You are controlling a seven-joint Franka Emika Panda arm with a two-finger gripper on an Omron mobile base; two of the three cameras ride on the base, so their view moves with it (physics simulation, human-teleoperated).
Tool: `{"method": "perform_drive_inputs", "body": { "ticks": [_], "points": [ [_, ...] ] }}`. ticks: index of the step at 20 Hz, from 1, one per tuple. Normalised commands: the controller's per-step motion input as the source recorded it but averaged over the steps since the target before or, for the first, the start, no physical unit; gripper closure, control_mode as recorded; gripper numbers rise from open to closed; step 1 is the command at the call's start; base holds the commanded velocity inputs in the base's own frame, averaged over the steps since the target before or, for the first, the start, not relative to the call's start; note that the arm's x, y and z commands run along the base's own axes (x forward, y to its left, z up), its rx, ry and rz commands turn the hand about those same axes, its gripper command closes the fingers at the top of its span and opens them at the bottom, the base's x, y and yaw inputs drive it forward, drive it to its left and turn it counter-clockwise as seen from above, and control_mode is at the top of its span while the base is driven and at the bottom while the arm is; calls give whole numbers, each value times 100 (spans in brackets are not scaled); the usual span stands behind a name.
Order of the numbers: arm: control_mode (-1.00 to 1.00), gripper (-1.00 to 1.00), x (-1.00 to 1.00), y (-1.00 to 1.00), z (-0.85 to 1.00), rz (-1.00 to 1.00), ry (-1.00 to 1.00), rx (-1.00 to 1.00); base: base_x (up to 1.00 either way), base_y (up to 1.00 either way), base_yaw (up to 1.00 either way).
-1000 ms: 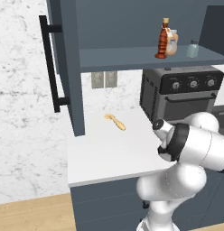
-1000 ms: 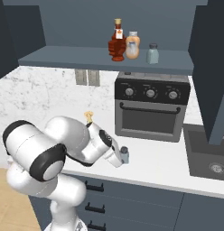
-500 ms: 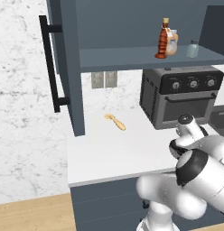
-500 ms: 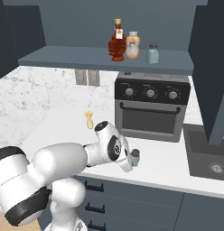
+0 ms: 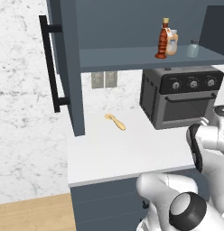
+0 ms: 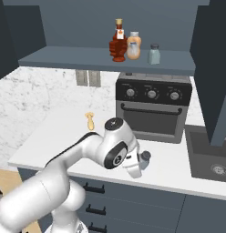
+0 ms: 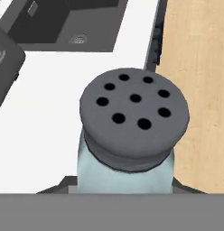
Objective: Put the shaker and condiment bottle from the counter next to their counterparts in the cabinet.
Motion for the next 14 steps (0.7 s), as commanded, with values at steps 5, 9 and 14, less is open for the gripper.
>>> {"method": "perform_drive_inputs", "body": {
  "ticks": [5, 9, 14],
  "points": [
    [-100, 100, -60, 3, 97, 0, -17, 0, 0, 0, 0],
    [-100, 100, -50, 16, 94, 4, -19, -6, 0, 0, 0],
    [-100, 100, -29, 54, 44, 14, -14, -23, 0, 0, 0]
  ]
}}
